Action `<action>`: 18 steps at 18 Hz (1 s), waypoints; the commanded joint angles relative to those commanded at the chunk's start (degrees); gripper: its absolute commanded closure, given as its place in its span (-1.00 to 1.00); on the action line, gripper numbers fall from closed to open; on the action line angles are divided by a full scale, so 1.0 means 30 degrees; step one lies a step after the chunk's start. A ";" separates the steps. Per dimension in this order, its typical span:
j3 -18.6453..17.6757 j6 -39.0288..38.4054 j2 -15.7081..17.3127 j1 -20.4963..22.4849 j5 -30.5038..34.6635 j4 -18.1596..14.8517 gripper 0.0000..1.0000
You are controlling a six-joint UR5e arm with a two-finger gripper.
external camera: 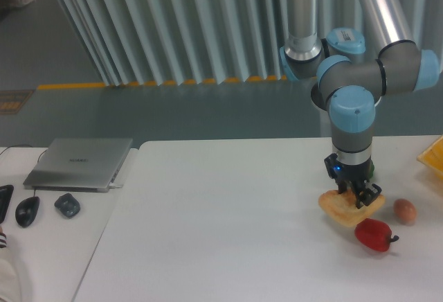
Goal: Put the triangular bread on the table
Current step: 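Open the gripper to release the bread and raise it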
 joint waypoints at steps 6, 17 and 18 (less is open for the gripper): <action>0.0263 0.0117 0.0263 0.0175 -0.0029 -0.0059 -1.00; 0.1260 0.1726 0.1112 -0.0439 -0.0087 -0.0146 -1.00; 0.1260 0.1815 0.1171 -0.0468 -0.0175 -0.0146 -1.00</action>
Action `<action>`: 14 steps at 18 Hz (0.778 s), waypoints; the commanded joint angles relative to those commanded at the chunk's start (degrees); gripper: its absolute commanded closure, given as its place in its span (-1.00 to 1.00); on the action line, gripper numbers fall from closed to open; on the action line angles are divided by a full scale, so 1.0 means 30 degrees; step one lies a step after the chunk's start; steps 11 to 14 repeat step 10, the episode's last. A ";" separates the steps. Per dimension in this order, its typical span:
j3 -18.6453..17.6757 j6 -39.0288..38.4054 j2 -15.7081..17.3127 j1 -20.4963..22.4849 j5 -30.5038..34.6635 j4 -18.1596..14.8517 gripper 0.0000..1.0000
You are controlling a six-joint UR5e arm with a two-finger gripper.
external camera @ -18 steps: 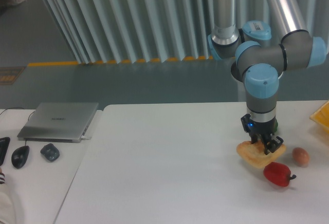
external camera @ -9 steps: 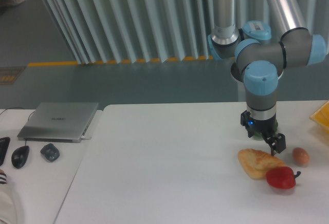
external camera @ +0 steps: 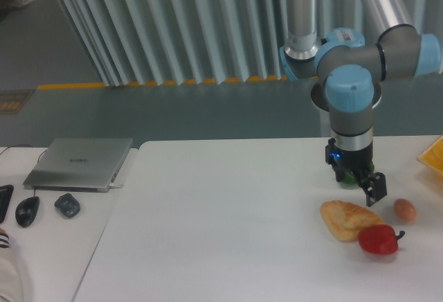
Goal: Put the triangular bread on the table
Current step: 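Open the gripper to release the bread and raise it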
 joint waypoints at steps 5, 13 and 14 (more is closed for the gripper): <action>-0.0321 0.0030 0.0527 0.0088 -0.1319 -0.0029 -1.00; -0.0586 0.0030 0.0821 0.0029 -0.1319 -0.0059 -1.00; -0.0586 0.0030 0.0821 0.0029 -0.1319 -0.0059 -1.00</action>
